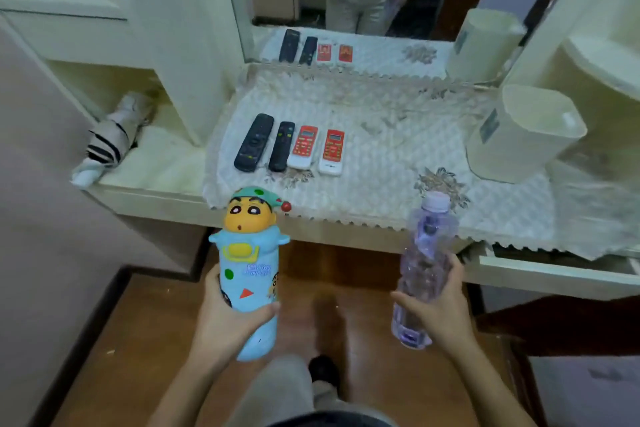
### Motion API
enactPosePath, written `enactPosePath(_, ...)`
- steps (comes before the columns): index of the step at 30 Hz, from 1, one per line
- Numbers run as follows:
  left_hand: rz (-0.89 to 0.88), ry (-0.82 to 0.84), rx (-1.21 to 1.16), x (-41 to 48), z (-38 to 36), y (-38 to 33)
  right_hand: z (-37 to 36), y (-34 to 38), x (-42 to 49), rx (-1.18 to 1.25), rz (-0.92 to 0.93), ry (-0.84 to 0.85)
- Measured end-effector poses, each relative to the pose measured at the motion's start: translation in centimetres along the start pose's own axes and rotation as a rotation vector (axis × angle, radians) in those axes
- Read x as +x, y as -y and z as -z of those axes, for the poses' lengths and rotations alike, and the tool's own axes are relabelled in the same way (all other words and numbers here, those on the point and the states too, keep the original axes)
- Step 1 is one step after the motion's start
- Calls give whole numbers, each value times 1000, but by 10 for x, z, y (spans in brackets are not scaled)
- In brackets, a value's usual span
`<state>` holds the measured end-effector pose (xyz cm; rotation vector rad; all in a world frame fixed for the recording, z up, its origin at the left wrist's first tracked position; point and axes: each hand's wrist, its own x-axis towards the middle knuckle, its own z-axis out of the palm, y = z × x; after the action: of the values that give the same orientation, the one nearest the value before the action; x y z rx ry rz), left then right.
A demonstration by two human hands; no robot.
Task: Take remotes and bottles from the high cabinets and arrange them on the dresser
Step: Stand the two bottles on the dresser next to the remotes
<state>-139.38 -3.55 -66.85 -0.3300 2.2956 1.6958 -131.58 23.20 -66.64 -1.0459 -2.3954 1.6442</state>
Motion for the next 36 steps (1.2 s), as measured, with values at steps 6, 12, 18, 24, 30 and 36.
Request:
enactPosePath(6,-94,132,8,88,-45,-60,4,33,66,98,0,-103)
enactPosePath(12,-109,297,-3,150,-89,-91,-1,45,102,119,-70,-117)
enactPosePath(18,-212,456,-14,206,-140,-134,4,72,167,153,5,-236)
enactPosePath(24,-281,482,-29,242,-194,-156,9,102,231,173,71,-211)
enactPosePath(30,-308,326,-25,260,-240,-163,7,108,288,196,141,-87)
enactPosePath(36,-315,200,36,271,-266,-150,9,93,309,241,184,-48)
